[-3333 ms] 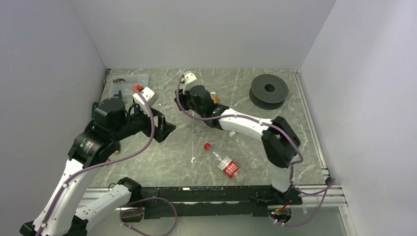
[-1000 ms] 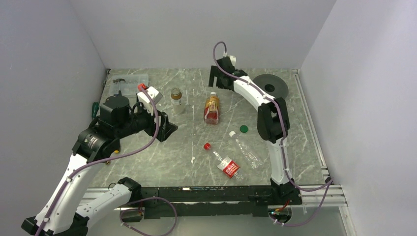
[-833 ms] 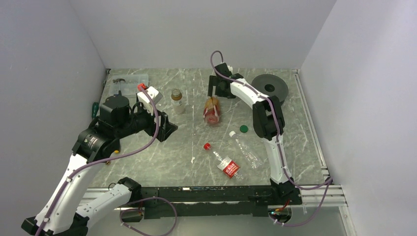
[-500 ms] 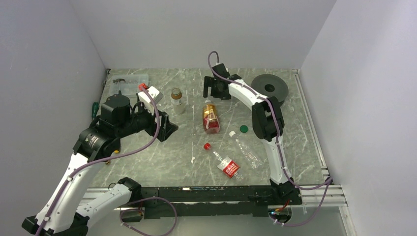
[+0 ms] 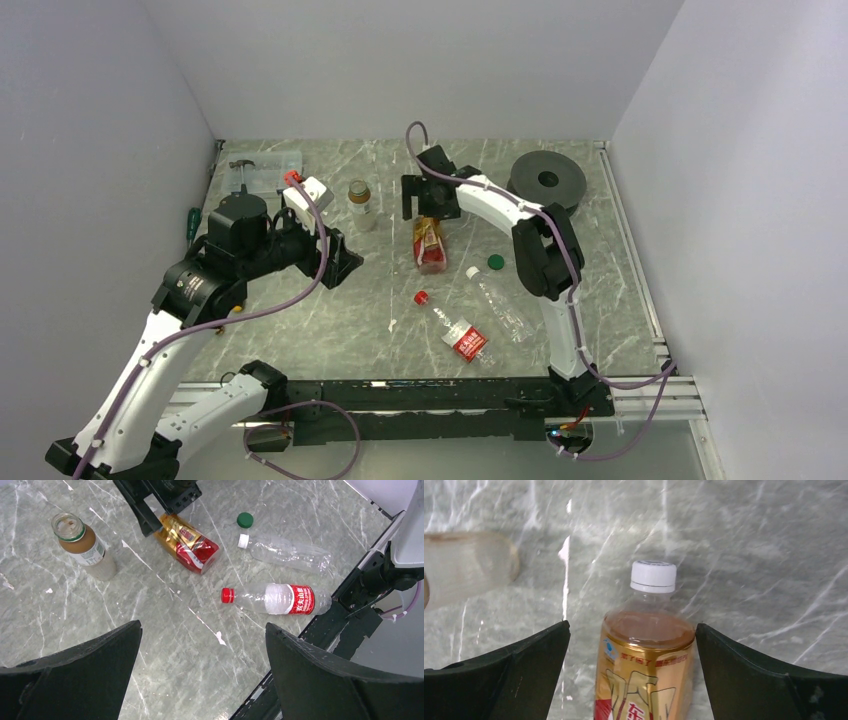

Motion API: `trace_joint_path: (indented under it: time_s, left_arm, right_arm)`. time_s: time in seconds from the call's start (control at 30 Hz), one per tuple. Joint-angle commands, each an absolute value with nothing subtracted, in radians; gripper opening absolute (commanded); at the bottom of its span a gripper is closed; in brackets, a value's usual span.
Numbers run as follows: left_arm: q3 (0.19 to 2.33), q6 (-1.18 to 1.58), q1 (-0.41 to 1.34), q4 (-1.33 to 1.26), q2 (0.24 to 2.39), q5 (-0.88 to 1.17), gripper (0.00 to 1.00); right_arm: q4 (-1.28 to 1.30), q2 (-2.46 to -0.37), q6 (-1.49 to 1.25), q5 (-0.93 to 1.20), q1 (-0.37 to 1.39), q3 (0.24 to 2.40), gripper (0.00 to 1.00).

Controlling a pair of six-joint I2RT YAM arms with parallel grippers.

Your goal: Unscrew the bottle caps

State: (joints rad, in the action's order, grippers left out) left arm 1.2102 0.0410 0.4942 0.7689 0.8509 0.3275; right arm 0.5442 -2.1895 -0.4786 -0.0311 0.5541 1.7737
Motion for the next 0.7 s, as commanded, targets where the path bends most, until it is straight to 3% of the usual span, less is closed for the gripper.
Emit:
trace_joint_path:
  time_s: [0.0,0.37,0.43,0.53,0.57,0.67]
  left_arm:
    - [1.207,0.032,0.492,0.733,0.848,0.348,0.99]
    - [1.202,0.042,0.492,0.737,0.851,0.358,0.99]
    - [1.194,0.049,0.492,0.734,0.850,0.365,0.99]
    - [1.177,0.057,0.492,0.723,0.853,0.373,1.00]
    - [1.173,0.060,0.492,0.718,0.854,0.374,1.00]
    - [1.166,0.069,0.492,0.701,0.864,0.369,1.00]
  right_arm:
    - [0.553,-2.124,-0.448,-0.053,0.580,1.738,1.00]
    - [0.595,-2.192,-0.434,-0.127,0.615,1.740,0.99]
    - [0.586,-2.187,-0.438,-0.124,0.619,1.741,0.88]
    - [0.578,-2.167,-0.448,-0.128,0.623,1.747,0.61]
    - [0.578,-2.158,-0.449,-0.126,0.623,1.752,0.56]
    - [0.579,-2.124,-0.454,-0.121,0.624,1.761,0.56]
